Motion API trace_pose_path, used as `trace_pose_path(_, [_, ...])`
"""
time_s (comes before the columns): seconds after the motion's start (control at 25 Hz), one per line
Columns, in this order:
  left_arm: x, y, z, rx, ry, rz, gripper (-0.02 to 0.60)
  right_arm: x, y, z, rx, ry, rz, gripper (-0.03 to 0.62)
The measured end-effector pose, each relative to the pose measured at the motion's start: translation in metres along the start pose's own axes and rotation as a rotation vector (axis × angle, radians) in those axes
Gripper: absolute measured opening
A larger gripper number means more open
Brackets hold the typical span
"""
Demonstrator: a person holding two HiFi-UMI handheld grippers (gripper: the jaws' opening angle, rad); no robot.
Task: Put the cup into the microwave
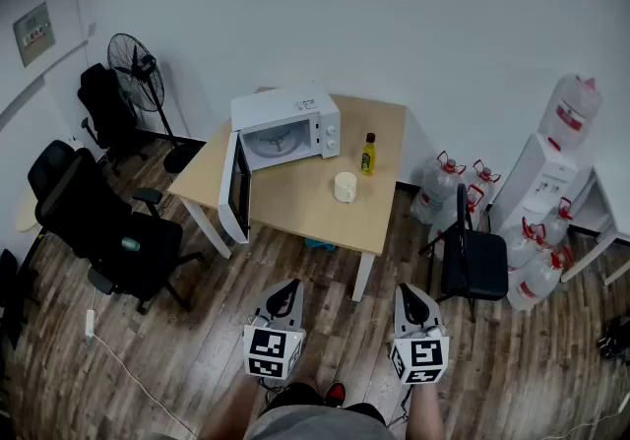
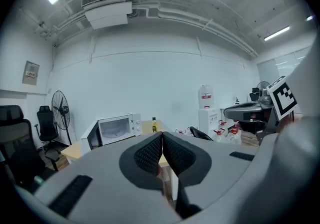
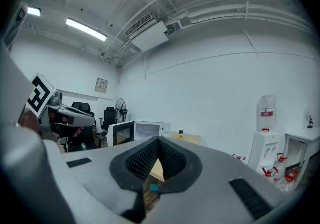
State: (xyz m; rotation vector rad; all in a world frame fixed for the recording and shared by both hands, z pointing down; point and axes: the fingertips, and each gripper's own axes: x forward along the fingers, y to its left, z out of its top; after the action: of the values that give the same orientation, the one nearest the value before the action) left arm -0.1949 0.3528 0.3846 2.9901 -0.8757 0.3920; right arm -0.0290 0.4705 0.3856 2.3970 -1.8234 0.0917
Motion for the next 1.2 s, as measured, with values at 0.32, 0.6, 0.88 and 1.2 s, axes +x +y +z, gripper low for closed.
trace_pose_path(0.32, [0.01,0.005,0.004,0.002,-0.008,0.014,0.025,0.011,-0.006,0.005,0.02,-0.023,0.009,0.017])
trace_pose_path(0.6, [0.036,0.019,0.005,-0.004,-0.008,0.035,0.025,0.043,-0.011,0.003,0.01,-0.023,0.027,0.017])
trace_pose_path(0.88, [0.1,0.056,0.014,0.002,-0.012,0.038,0.025,0.113,-0.025,0.004,0.012,-0.022,0.03,0.017])
trace_pose_path(1.2, [0.192,0.111,0.023,-0.008,0.043,0.037,0.025,0.217,-0.046,0.005,0.042,0.015,0.033,0.017])
